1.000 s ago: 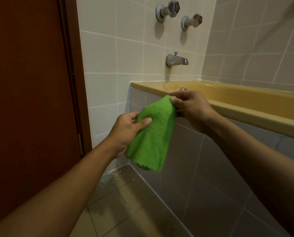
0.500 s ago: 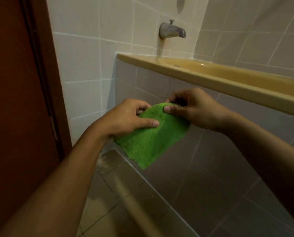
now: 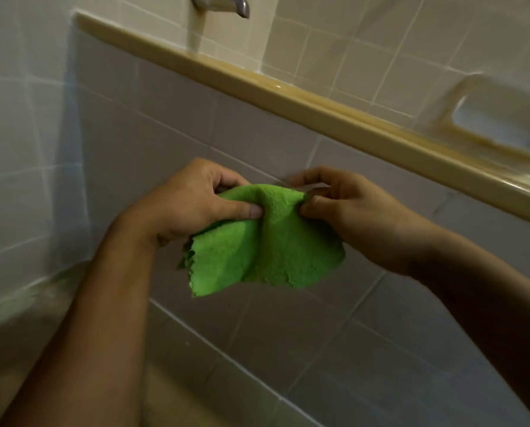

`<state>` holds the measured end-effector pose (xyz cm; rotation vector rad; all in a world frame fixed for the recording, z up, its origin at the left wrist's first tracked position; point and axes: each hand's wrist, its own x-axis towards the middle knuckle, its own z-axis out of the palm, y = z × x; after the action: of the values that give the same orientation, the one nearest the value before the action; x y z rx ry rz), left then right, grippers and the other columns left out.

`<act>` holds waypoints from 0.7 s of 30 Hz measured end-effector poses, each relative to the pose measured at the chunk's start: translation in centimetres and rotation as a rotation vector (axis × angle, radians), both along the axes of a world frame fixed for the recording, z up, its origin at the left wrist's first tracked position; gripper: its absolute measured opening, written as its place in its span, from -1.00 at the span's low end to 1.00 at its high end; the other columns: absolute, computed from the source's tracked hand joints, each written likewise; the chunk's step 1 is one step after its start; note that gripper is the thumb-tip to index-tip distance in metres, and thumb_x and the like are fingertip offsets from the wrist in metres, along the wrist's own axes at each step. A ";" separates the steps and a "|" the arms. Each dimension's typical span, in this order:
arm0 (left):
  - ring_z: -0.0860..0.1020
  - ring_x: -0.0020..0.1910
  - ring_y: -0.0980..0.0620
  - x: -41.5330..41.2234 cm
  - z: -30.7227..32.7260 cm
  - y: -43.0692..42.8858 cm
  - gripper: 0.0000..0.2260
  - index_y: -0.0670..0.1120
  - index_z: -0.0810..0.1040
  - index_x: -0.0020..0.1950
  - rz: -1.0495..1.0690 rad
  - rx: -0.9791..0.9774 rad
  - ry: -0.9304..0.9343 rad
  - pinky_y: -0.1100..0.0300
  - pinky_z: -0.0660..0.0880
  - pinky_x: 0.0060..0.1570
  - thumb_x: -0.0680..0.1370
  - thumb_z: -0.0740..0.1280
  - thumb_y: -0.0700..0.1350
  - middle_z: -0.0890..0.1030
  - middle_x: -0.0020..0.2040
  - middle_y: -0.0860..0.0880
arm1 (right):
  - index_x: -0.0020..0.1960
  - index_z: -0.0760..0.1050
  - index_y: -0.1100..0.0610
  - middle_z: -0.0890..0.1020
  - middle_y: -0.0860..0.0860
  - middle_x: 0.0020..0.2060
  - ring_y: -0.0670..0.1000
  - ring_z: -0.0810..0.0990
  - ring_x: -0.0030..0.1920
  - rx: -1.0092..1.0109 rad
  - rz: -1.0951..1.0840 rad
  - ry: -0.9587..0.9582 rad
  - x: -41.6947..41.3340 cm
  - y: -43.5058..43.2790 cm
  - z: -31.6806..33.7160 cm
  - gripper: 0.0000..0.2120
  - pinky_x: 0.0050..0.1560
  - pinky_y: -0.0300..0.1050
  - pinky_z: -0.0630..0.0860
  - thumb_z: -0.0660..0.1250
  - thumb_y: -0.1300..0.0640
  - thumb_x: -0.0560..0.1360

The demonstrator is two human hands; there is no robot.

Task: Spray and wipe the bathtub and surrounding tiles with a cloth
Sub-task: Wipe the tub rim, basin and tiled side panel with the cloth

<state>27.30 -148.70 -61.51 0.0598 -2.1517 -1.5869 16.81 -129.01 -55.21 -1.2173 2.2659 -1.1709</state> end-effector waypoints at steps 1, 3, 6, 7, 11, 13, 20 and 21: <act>0.71 -0.19 0.08 -0.7 0.4 0.7 -0.76 -0.03 0.73 -0.06 -0.036 -0.021 -0.019 0.21 0.64 -0.18 0.29 0.54 -0.05 0.75 -0.17 -0.03 | 0.20 0.59 0.14 0.71 0.19 0.04 0.22 0.69 0.07 0.020 -0.027 -0.011 0.0 0.8 0.2 -0.71 0.19 0.26 0.59 0.20 0.37 0.61; 0.73 -0.16 0.04 -2.4 1.1 2.7 -0.79 -0.04 0.73 -0.04 -0.116 -0.040 -0.051 0.16 0.67 -0.13 0.34 0.55 -0.07 0.76 -0.16 -0.04 | 0.17 0.63 0.19 0.71 0.23 0.02 0.25 0.69 0.08 0.051 -0.082 -0.058 0.1 3.1 0.7 -0.65 0.21 0.26 0.59 0.12 0.39 0.60; 0.74 -0.15 -0.03 -4.5 2.3 5.5 -0.83 -0.09 0.74 -0.01 -0.186 -0.091 -0.086 0.00 0.69 -0.05 0.42 0.57 -0.12 0.75 -0.17 -0.06 | 0.18 0.63 0.19 0.73 0.19 0.03 0.20 0.71 0.07 0.027 -0.177 -0.188 0.0 6.1 1.7 -0.71 0.24 0.24 0.58 0.16 0.28 0.62; 0.74 -0.15 -0.04 -5.0 2.7 6.4 -0.84 -0.09 0.74 -0.02 -0.205 -0.109 -0.088 -0.03 0.69 -0.05 0.43 0.57 -0.11 0.75 -0.17 -0.06 | 0.20 0.63 0.19 0.72 0.17 0.05 0.19 0.71 0.08 0.044 -0.172 -0.211 0.0 7.1 2.1 -0.74 0.24 0.23 0.58 0.21 0.16 0.64; 0.74 -0.14 -0.07 -5.9 3.7 8.6 -0.82 -0.12 0.73 -0.02 -0.300 -0.086 -0.076 0.04 0.69 -0.11 0.41 0.58 -0.12 0.75 -0.16 -0.10 | 0.22 0.62 0.13 0.73 0.14 0.04 0.16 0.72 0.06 0.188 -0.110 -0.043 0.1 10.3 3.1 -0.63 0.15 0.21 0.62 0.45 -0.02 0.48; 0.73 -0.18 -0.02 -6.0 3.6 9.5 -0.74 -0.13 0.72 -0.03 -0.371 -0.047 -0.087 0.15 0.66 -0.21 0.33 0.58 -0.09 0.75 -0.15 -0.10 | 0.21 0.63 0.12 0.74 0.12 0.01 0.14 0.73 0.04 0.175 -0.124 -0.036 -0.1 11.8 3.3 -0.67 0.11 0.19 0.65 0.42 0.06 0.47; 0.68 -0.15 0.10 -7.5 1.1 12.3 -0.78 -0.09 0.74 -0.08 -0.499 0.022 -0.148 0.30 0.59 -0.12 0.28 0.55 -0.16 0.75 -0.10 -0.08 | 0.17 0.65 0.25 0.72 0.23 0.02 0.25 0.72 0.04 0.119 -0.165 -0.188 -1.7 18.6 1.6 -0.65 0.13 0.23 0.63 0.44 0.14 0.42; 0.67 -0.15 0.10 -7.8 1.0 12.8 -0.79 -0.08 0.75 -0.10 -0.496 0.032 -0.142 0.31 0.59 -0.11 0.28 0.55 -0.17 0.74 -0.11 -0.07 | 0.15 0.66 0.26 0.72 0.24 0.01 0.26 0.71 0.04 0.093 -0.182 -0.208 -2.1 19.7 1.3 -0.66 0.12 0.21 0.64 0.45 0.16 0.41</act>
<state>19.53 -135.91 -60.56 -0.3910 -2.3760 -1.9331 14.72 -109.33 -53.88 -0.8280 2.2812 -1.1791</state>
